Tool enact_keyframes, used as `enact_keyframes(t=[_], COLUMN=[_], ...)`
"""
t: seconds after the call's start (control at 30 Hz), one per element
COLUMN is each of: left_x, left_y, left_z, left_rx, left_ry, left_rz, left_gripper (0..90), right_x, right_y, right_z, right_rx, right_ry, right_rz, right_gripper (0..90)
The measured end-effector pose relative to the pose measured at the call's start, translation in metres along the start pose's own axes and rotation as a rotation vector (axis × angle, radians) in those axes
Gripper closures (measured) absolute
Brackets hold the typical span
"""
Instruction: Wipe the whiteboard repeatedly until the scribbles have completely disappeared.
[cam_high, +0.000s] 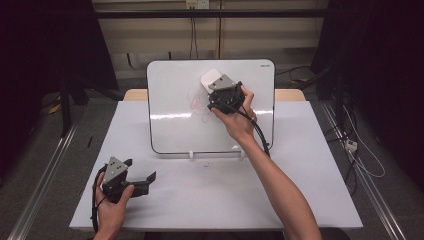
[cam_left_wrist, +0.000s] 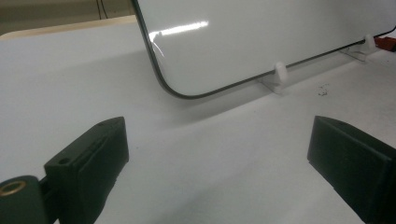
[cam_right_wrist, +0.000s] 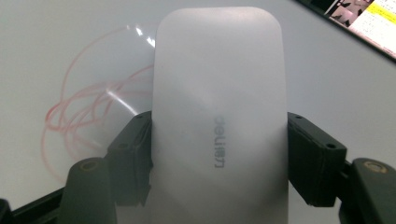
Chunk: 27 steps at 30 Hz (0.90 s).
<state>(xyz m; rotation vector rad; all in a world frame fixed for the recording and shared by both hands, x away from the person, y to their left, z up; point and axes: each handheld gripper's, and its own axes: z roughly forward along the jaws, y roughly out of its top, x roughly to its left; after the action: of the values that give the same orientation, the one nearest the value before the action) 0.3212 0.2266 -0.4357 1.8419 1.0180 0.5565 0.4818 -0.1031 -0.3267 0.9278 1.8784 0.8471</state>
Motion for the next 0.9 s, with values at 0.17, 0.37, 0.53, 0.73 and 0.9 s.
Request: enact_keyframes(t=[0.17, 0.37, 0.53, 0.73, 0.9], left_x=[0.002, 0.001, 0.0, -0.001, -0.001], left_y=[0.0, 0.0, 0.0, 0.0, 0.0], left_z=[-0.002, -0.002, -0.001, 0.0, 0.0], left_rx=[-0.008, -0.008, -0.004, -0.002, -0.002], left_ry=[0.0, 0.002, 0.002, 0.0, 0.0], left_rz=[-0.005, -0.004, -0.002, 0.001, 0.001], left_gripper=[5.2, 5.2, 5.2, 5.2, 5.2], right_x=[0.001, 0.011, 0.027, 0.046, 0.063], right_y=[0.006, 0.002, -0.003, -0.01, -0.017], right_z=[0.003, 0.002, 0.002, 0.001, -0.001], right_rx=[-0.004, 0.001, -0.003, -0.012, -0.016], right_ry=[-0.035, -0.025, 0.0, 0.024, 0.052], right_rz=[0.004, -0.022, -0.061, -0.096, -0.127], right_gripper=[31.7, 31.7, 31.8, 31.7, 31.7])
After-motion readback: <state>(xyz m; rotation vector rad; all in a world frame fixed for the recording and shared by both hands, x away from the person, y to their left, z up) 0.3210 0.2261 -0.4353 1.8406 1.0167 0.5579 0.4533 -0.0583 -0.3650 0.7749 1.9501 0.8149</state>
